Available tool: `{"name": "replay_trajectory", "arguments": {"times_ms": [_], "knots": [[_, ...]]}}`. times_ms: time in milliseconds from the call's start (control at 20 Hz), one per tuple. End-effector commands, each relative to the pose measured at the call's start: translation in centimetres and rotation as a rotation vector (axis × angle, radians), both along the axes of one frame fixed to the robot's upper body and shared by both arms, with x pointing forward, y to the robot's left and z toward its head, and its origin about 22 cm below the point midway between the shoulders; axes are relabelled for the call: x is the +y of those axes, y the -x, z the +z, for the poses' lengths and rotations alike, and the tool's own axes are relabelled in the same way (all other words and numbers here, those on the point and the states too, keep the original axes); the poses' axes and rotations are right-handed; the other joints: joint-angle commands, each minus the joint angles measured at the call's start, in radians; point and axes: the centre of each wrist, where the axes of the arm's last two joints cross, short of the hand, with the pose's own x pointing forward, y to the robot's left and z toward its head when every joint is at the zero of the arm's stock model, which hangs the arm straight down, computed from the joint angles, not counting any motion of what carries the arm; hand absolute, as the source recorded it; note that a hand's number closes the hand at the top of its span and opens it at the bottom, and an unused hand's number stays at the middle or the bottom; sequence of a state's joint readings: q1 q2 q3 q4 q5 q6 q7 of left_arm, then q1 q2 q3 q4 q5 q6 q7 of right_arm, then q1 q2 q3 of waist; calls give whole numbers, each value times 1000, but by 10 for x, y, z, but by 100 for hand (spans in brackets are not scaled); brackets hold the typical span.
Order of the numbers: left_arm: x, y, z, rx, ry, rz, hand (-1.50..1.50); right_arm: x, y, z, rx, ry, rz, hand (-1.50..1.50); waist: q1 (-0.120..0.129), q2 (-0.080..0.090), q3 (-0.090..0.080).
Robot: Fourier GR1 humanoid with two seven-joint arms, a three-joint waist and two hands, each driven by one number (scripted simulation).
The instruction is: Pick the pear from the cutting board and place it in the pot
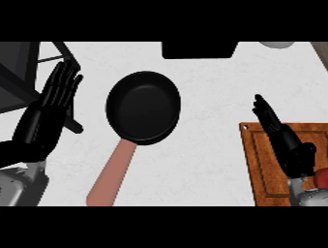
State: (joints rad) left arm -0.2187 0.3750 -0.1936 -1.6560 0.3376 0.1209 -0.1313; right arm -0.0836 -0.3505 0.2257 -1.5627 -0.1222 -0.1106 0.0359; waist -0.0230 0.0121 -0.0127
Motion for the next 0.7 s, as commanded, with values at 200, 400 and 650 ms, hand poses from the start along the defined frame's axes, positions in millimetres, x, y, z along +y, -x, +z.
{"name": "replay_trajectory", "arguments": {"times_ms": [200, 400, 650], "knots": [[20, 4, -30, 299, -16, 217, 0, -75, 10, 17, -81, -312, -16, -150, -1, -14, 17], [19, 14, -46, 405, 13, 221, 0, -156, 19, 41, -194, 283, -402, -150, -30, -16, 16], [7, 15, -34, 465, 22, 235, 0, -177, 81, 35, -449, 351, -271, -150, -31, -24, 15]]}}
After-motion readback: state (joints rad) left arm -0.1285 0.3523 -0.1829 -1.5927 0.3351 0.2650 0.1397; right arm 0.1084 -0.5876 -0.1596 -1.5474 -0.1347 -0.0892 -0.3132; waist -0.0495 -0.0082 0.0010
